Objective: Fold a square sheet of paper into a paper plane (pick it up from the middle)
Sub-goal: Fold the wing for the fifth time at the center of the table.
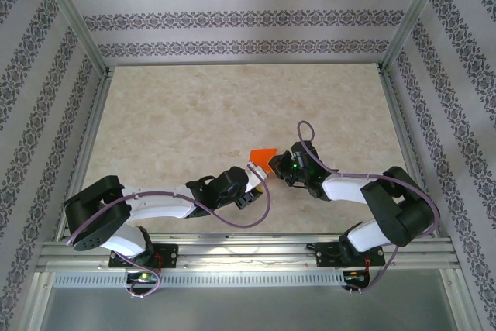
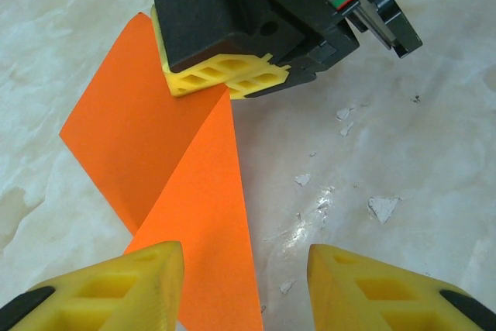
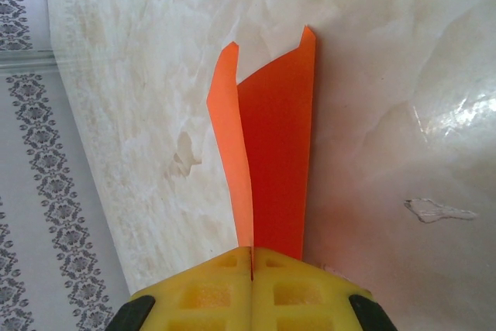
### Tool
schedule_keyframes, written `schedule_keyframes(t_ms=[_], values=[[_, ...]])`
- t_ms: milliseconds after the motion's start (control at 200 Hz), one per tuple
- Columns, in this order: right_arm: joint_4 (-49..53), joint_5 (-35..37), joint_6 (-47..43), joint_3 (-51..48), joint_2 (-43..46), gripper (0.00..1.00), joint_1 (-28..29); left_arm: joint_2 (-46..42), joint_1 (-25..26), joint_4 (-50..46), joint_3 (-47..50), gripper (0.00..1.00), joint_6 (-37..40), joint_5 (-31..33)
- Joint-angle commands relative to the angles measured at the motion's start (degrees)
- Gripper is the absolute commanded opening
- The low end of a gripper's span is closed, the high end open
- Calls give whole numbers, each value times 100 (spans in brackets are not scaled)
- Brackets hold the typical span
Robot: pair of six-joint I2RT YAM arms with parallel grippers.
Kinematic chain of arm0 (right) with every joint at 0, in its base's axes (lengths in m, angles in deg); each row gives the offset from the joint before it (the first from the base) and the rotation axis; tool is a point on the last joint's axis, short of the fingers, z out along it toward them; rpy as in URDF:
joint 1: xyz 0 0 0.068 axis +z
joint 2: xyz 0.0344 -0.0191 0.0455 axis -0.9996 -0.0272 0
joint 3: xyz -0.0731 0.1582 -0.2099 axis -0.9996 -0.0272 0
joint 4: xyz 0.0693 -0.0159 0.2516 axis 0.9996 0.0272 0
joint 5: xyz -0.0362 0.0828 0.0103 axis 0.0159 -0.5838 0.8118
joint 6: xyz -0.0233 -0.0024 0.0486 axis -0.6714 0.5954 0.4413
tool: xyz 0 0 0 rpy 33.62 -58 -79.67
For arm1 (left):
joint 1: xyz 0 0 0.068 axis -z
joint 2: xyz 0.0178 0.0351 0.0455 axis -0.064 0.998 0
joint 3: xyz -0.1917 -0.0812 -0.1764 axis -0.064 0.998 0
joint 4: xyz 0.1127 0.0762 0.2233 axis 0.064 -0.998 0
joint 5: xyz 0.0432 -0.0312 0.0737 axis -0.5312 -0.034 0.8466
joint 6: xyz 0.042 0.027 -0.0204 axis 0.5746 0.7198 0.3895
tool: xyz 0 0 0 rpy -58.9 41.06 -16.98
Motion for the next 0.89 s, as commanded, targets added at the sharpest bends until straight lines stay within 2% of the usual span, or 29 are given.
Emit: schedule_keyframes(t_ms=[0,175,430,525,619,709,889], values=[[-33,20,-63,122,-7,0,53,45,43,-47,98,47,405,53],[-68,4,-28,98,-23,0,53,87,52,504,354,49,819,-136],[-51,-24,-37,109,-52,0,53,504,178,553,100,51,872,-246],[-55,-37,-37,107,-45,0,53,672,234,657,26,51,799,133],[-67,-33,-24,88,-24,0,53,861,338,804,-83,51,631,929],[-55,-18,-24,88,-15,0,53,1050,434,1097,-103,51,633,1149],[-91,-49,24,79,-31,0,52,1328,531,1049,-242,46,394,1610]])
